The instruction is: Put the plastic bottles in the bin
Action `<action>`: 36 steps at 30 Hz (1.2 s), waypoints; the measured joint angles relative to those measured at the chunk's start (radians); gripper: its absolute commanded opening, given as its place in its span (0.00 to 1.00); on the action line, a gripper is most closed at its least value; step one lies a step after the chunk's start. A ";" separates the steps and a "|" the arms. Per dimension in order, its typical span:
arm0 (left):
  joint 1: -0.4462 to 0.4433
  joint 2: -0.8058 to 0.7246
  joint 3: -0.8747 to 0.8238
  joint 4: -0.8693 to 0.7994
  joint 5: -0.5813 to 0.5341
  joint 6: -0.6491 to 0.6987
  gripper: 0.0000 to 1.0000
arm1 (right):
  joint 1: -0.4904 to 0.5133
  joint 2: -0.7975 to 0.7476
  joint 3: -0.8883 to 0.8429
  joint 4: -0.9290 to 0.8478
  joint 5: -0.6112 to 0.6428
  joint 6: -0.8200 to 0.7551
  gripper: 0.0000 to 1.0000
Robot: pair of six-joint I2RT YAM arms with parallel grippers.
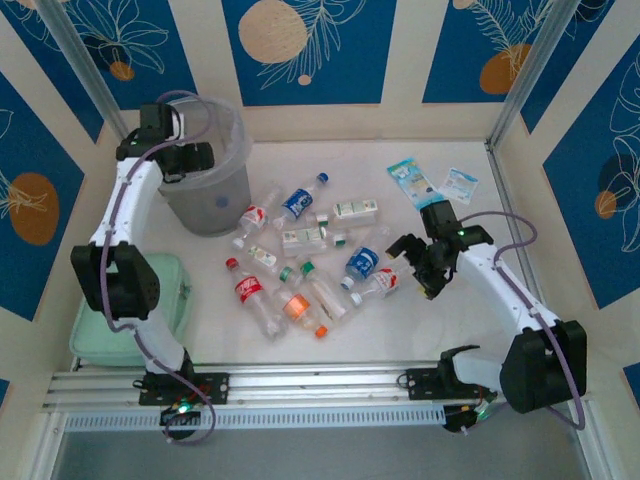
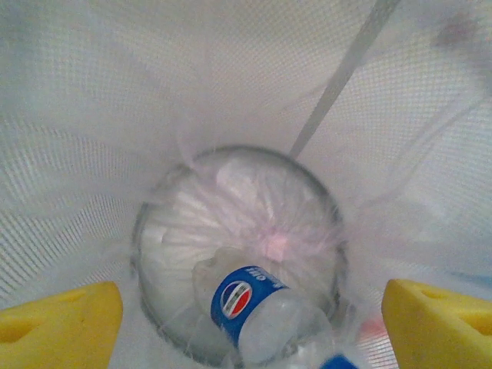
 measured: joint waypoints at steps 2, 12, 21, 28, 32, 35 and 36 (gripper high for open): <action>0.000 -0.039 0.033 -0.002 0.003 0.000 0.86 | 0.008 0.013 -0.012 0.015 -0.016 0.027 0.99; -0.015 -0.328 0.034 -0.017 0.036 -0.031 0.85 | 0.056 0.126 -0.054 0.122 -0.053 0.124 0.89; -0.204 -0.451 -0.171 -0.026 0.102 -0.113 0.84 | 0.078 0.264 -0.054 0.218 -0.083 0.150 0.81; -0.332 -0.397 -0.230 -0.016 0.088 -0.163 0.84 | 0.080 0.258 -0.054 0.222 -0.066 0.138 0.72; -0.358 -0.393 -0.232 0.028 0.089 -0.198 0.83 | 0.066 0.208 -0.054 0.190 -0.047 0.115 0.64; -0.375 -0.386 -0.232 0.069 0.097 -0.225 0.84 | 0.042 0.134 -0.054 0.144 -0.004 0.077 0.54; -0.385 -0.381 -0.232 0.085 0.108 -0.238 0.84 | 0.036 0.102 -0.052 0.122 0.024 0.059 0.49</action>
